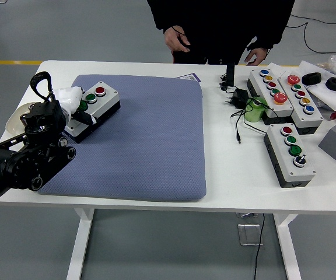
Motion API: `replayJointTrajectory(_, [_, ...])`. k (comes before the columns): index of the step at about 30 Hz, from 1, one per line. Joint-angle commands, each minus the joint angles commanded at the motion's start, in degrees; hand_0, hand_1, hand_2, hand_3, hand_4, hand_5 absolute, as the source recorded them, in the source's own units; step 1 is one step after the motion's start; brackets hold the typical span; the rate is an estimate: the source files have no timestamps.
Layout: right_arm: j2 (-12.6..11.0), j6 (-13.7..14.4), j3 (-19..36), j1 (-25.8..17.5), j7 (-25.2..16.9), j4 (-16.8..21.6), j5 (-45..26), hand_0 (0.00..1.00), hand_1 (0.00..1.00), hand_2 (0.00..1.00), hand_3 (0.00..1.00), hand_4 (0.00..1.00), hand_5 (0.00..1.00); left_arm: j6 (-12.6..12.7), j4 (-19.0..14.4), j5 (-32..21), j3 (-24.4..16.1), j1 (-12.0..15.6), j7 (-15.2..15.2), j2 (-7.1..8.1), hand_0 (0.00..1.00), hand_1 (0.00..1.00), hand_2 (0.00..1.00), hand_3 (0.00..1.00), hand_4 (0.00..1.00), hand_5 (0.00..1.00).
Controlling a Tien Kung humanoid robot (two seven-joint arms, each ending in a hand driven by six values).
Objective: Pick up the button,place it on the desk,press the button,press the button
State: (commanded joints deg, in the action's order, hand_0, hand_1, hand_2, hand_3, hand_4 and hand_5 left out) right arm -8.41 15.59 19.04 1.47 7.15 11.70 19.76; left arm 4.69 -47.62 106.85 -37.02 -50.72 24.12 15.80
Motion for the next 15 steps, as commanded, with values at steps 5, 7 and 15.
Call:
replayJointTrajectory(5, [0.04,0.02,0.19,0.03,0.02,0.03,0.06,0.765,0.726,0.745,0.597,0.203,0.161,-0.21,-3.25,-2.74,-0.15,0.05,-11.37,3.59,0.242,0.337,0.364,0.403,0.901,0.002])
replayJointTrajectory(7, [0.02,0.03,0.19,0.05,0.02,0.05,0.08,0.765,0.726,0.745,0.597,0.202,0.159,-0.8,-3.87,-2.76,-0.14,-0.2,-16.21,5.04,0.211,0.327,0.358,0.41,0.907,0.002])
replayJointTrajectory(15, [-0.02,0.01,-0.03,0.1,0.08,0.08,-0.13,0.765,0.726,0.745,0.597,0.201,0.158,-2.72,-7.55,-2.46,5.89,-2.16,-35.13,11.52,0.208,0.328,0.357,0.407,0.927,0.002])
